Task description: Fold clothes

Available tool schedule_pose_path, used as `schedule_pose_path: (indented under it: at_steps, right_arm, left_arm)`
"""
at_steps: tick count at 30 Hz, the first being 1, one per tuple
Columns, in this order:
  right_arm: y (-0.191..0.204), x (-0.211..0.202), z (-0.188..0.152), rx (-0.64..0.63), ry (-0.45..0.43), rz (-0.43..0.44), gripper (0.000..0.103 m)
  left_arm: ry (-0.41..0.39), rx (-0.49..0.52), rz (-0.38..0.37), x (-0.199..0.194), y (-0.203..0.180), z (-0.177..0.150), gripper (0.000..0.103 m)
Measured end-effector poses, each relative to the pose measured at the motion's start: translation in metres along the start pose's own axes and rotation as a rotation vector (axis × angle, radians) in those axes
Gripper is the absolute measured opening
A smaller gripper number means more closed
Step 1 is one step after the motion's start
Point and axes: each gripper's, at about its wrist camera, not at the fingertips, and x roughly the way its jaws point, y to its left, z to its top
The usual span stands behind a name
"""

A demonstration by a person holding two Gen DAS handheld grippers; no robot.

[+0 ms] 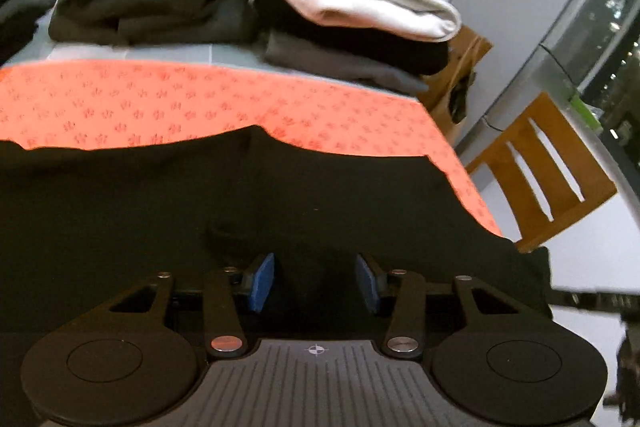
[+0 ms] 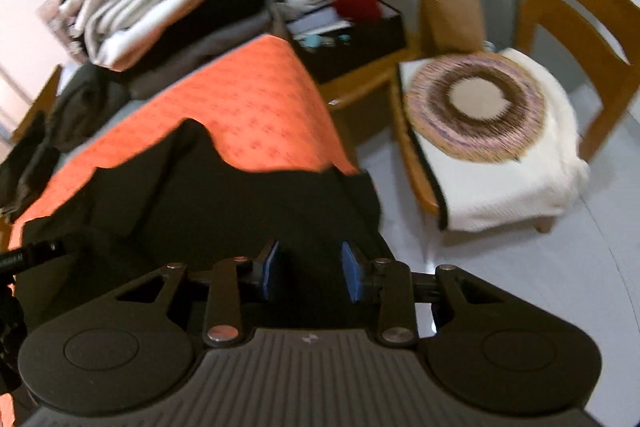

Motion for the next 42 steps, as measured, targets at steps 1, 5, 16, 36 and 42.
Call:
schedule_pose_path:
  at_steps: [1,5,16,36,42]
  right_arm:
    - [-0.001,-0.002,-0.005,0.015,-0.007,-0.013,0.039]
    - [-0.005,-0.013,-0.021,0.056,-0.046,-0.063,0.039]
    - [-0.059,-0.006,-0.044,0.436,-0.095,0.039,0.041]
    - [-0.056,-0.057,-0.081,0.590,-0.167,-0.001,0.004]
    - [-0.058,-0.047,-0.089,0.599,-0.113,-0.034,0.013]
  left_arm:
    - [-0.005,-0.005,-0.002,0.001,0.001,0.001,0.044]
    - [0.004,-0.037,-0.011,0.003,0.005,0.002,0.042]
    - [0.011,-0.061,-0.004,0.000,0.005,0.000,0.042]
    - [0.053,0.038,0.052,0.004,-0.010,0.004,0.043]
    - [0.054,0.036,0.051,0.001,-0.009,0.004,0.043]
